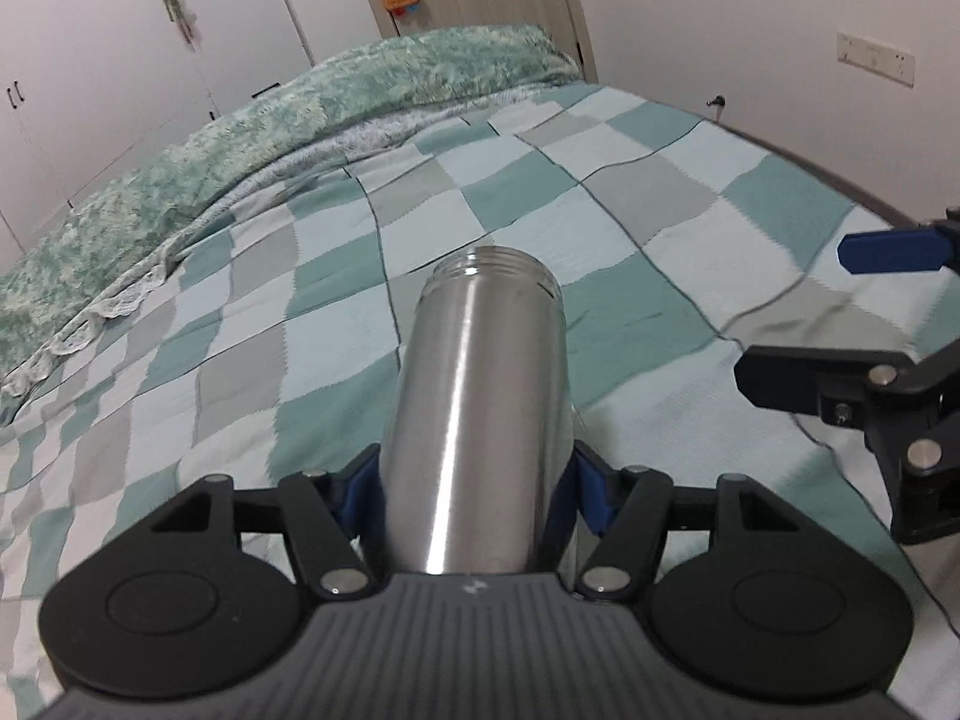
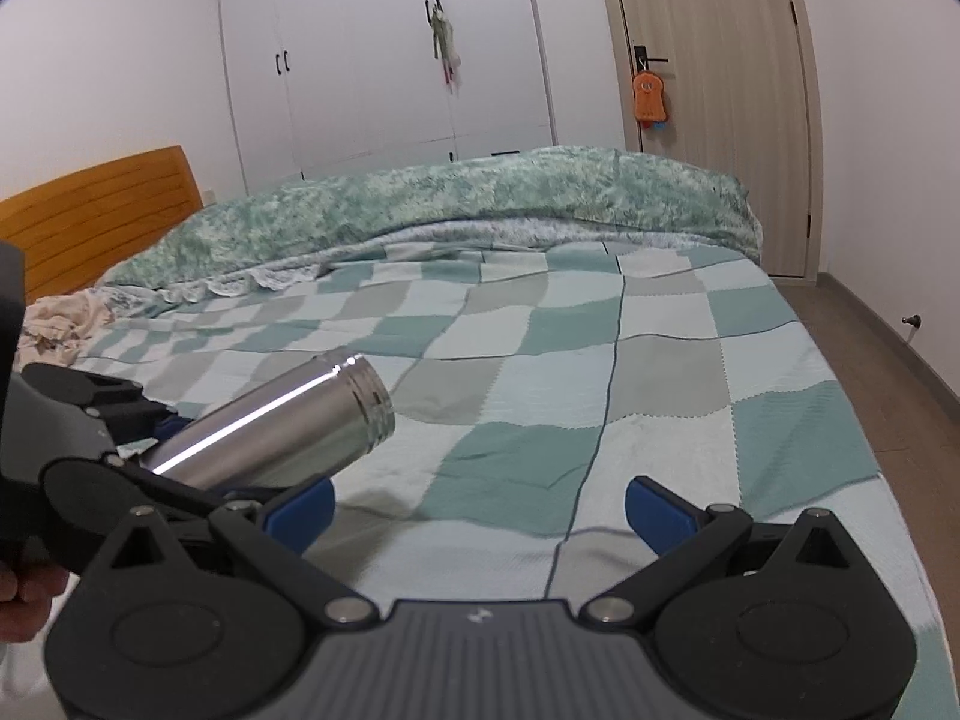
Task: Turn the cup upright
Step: 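Lift the silver bottle with the left gripper and tilt it upright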
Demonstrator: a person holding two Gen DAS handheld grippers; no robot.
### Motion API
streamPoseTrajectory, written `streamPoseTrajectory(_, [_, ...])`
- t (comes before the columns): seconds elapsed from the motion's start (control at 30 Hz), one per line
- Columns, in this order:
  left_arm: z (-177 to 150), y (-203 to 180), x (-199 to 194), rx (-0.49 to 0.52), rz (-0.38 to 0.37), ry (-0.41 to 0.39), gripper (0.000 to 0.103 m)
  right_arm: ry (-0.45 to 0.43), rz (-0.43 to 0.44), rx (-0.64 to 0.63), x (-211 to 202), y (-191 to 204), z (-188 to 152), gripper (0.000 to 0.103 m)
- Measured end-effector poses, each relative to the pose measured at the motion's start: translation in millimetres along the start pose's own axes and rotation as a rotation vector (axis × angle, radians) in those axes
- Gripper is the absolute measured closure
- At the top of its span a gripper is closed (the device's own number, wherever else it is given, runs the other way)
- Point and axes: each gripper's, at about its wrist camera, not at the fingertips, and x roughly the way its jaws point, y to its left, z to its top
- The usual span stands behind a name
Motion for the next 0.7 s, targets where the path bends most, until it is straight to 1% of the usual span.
streamPoseTrajectory(0.23, [-37.5, 3.1, -72.7, -0.051, -0.027, -0.027, 0.038, 0.002, 0.014, -0.034, -64.7, 39.2, -18.9, 0.0])
streamPoseTrajectory(0.37, [-68.5, 5.4, -108.9, -0.1, -0.038, -0.033, 0.038, 0.007, 0.033, -0.053, -99.5, 65.7, -35.9, 0.0])
streamPoseTrajectory(0.5, [-102.1, 4.0, -132.7, -0.133, -0.037, -0.023, 0.038, 0.027, 0.053, -0.08, -121.7, 89.7, -53.5, 0.0])
streamPoseTrajectory(0.7, [-146.3, 2.6, -152.2, -0.192, -0.041, 0.001, 0.038, 0.07, 0.084, -0.092, -139.5, 114.6, -81.7, 0.0])
